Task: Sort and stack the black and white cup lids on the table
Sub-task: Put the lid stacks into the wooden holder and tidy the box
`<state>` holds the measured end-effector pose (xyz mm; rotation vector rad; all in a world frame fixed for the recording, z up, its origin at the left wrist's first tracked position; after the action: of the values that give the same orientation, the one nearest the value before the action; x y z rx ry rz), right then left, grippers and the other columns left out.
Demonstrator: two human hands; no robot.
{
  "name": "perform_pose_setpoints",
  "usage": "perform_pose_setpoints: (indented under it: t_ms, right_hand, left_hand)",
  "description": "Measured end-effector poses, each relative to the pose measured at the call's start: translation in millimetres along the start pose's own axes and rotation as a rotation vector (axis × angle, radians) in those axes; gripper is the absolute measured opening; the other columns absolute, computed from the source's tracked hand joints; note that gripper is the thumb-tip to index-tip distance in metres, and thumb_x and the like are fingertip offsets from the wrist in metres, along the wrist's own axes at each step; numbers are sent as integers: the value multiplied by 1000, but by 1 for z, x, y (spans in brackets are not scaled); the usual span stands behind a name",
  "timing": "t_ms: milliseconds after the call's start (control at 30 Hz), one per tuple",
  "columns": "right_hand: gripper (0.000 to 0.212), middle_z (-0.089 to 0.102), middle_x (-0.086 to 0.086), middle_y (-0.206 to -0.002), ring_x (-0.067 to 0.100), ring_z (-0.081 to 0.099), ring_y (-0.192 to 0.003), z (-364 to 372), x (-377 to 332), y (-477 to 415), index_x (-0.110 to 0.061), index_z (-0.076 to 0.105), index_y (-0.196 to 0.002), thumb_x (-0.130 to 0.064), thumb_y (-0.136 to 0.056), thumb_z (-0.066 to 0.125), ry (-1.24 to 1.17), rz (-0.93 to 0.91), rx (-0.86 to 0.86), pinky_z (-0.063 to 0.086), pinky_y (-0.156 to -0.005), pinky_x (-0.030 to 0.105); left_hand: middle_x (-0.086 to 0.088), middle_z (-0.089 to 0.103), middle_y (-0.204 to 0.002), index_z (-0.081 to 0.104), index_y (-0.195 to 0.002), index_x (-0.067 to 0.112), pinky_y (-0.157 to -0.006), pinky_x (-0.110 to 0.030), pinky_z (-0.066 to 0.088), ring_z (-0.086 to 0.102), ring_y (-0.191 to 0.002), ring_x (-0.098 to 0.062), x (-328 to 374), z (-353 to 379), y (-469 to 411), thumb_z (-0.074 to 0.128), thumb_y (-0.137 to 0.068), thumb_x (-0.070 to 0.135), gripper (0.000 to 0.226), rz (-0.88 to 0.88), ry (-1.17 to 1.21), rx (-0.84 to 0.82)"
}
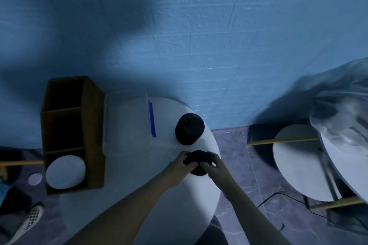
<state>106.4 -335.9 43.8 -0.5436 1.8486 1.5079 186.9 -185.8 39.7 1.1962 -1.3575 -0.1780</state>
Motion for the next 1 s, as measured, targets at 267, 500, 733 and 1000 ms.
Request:
perform_pose_setpoints:
  t_ms: [267, 500, 733, 1000]
  right_hand:
    - [55, 70, 1, -125, 18, 63, -117, 34, -3, 3, -29, 64, -128, -41, -76, 73, -143, 132, -210, 49, -105, 41]
    - [64, 69, 2, -128, 17, 65, -118, 117, -32, 15, -24, 61, -130, -48, -73, 77, -82, 83, -295, 53, -103, 41]
    - [59, 72, -6, -125, 15, 66, -119, 187, -110, 37, -31, 61, -136, -44, -79, 71, 63, -102, -451, 50, -107, 42]
    - [42, 75, -4, -117, 13, 69, -110, 249, -204, 41, -30, 65, -125, -34, -83, 73, 95, -296, -525, 56, -94, 30]
  left_hand:
    - [-1, 58, -127, 44, -134, 29, -76, -24, 48, 57, -103, -6, -24, -17, 21, 65, -96, 43, 46, -79, 315, 10]
    - [-5, 64, -118, 53, -123, 36, -102, -40, 55, 66, -109, -18, -67, -80, 76, 69, -72, 64, 61, -56, 486, 176]
    - [6, 54, -126, 54, -127, 36, -88, -22, 49, 56, -112, -4, -62, -161, 134, 68, -90, 55, 44, 108, 477, 330]
    - [3, 66, -124, 62, -119, 39, -98, -38, 57, 67, -112, -12, -46, -255, 168, 73, -69, 65, 58, 299, 523, 507]
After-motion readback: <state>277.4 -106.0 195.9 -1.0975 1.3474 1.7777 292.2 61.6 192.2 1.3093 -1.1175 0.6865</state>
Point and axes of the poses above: each hand's wrist, its own y-axis away from the middle knuckle, its own z-axis out of the palm, x = y × z, the point moved 6 cm from there along -y, towards the middle knuckle
